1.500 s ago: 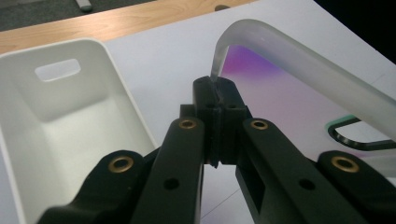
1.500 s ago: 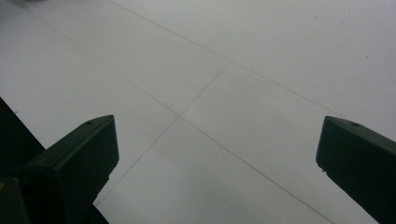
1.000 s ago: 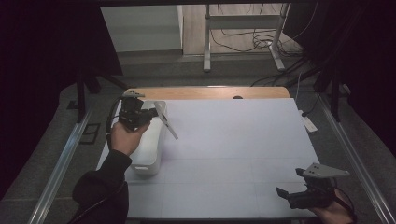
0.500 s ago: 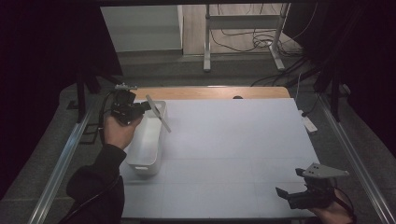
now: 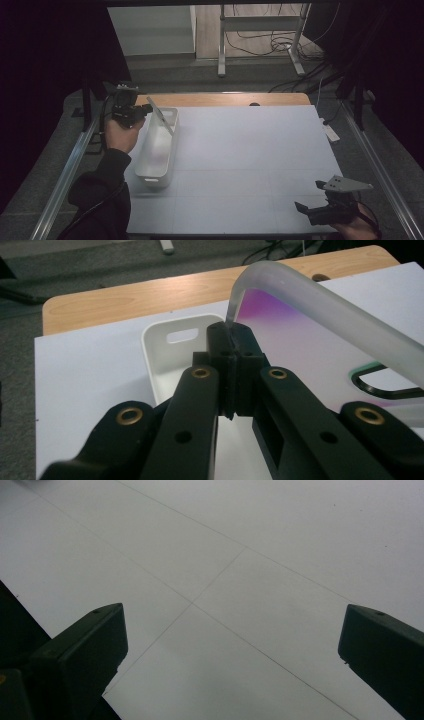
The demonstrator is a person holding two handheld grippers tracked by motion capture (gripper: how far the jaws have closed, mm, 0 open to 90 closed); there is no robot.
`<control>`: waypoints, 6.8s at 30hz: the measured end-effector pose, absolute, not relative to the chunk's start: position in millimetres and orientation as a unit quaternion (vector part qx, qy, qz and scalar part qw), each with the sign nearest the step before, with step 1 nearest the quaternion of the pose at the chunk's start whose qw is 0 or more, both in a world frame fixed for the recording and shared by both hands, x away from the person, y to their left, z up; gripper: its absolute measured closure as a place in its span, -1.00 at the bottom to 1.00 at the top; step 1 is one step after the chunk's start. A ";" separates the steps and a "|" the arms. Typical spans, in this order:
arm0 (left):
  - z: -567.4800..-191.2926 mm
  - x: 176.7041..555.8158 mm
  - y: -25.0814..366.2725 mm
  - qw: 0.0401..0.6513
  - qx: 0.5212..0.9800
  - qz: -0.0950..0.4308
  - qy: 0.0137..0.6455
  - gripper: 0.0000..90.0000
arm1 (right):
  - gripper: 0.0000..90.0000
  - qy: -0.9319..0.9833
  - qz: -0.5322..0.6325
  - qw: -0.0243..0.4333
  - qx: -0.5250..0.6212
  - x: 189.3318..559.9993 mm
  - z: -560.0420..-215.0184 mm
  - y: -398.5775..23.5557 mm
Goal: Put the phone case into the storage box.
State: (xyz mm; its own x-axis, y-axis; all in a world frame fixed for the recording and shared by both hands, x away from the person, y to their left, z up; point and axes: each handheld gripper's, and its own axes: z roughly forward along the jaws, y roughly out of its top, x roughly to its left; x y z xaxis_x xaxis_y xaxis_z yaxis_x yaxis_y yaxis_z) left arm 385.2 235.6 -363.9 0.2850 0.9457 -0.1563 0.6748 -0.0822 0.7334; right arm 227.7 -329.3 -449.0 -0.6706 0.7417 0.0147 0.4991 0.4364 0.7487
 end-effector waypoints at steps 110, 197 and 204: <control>-443.5 473.7 229.2 0.302 0.673 0.208 0.642 0.52 | -0.99 0.839 0.381 0.158 0.355 225.2 -448.6 -328.7; -419.9 389.6 231.7 0.424 0.742 0.175 0.489 -0.98 | -1.00 0.833 0.380 0.160 0.369 227.1 -448.6 -329.7; -419.3 382.2 230.2 0.436 0.742 0.180 0.477 -0.98 | -1.00 0.826 0.382 0.162 0.381 227.3 -448.7 -331.4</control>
State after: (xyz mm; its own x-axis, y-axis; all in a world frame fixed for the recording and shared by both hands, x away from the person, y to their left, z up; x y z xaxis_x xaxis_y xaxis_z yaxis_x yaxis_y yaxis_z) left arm 382.2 230.2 -419.3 0.4796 0.8648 -0.1485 0.5505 -0.1648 0.8184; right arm 227.3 -331.4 -448.7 -0.6576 0.7530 0.0224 0.5050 0.4186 0.7548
